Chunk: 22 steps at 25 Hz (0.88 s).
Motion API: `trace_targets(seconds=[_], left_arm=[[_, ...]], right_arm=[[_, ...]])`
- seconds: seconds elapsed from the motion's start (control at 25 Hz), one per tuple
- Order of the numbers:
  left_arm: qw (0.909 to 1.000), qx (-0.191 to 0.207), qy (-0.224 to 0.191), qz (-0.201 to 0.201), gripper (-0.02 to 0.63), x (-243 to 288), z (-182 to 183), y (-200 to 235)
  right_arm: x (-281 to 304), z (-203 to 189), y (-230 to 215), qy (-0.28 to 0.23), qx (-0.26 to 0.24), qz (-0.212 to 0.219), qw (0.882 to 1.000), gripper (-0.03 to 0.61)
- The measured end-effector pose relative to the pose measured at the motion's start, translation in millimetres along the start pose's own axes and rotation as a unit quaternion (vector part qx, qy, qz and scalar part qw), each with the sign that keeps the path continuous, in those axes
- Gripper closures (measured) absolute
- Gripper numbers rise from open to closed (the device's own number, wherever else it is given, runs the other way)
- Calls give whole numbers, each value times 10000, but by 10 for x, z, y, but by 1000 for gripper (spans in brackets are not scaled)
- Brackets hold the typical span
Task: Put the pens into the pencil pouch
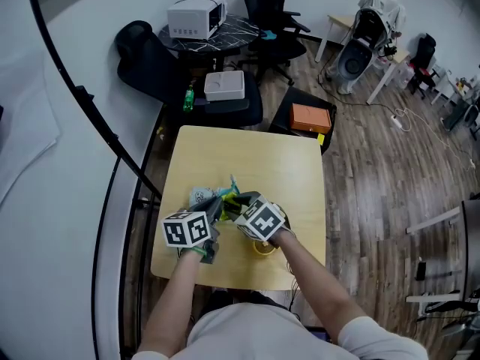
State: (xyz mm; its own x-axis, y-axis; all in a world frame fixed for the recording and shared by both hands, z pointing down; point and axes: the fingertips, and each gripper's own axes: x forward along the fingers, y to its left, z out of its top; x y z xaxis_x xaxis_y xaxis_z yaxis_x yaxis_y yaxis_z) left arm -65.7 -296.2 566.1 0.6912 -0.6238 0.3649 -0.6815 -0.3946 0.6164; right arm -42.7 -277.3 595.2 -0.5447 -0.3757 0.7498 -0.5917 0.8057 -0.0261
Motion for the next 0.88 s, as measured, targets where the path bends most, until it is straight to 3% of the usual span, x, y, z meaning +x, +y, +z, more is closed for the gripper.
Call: trace_targets(seconds=[0.16,0.4,0.76,0.88], left_arm=[[9999,85,132,-13,584,111,-65,-24],[9985,295,450,54,583,356,-279,-25],[9934,670,906,191,579,661,-584,-30],[9921,738,997,181,525,708,-656,-44]], right_arm=[[-295,-68,-252,-274,397,-305,9984,424],[-630,-423,-631,-296,952,-788,9919,448],[-845,-799,-735,-281,1282,-931,9870,465],[-889,-847,-764,-301,1329,-948,9861,466]])
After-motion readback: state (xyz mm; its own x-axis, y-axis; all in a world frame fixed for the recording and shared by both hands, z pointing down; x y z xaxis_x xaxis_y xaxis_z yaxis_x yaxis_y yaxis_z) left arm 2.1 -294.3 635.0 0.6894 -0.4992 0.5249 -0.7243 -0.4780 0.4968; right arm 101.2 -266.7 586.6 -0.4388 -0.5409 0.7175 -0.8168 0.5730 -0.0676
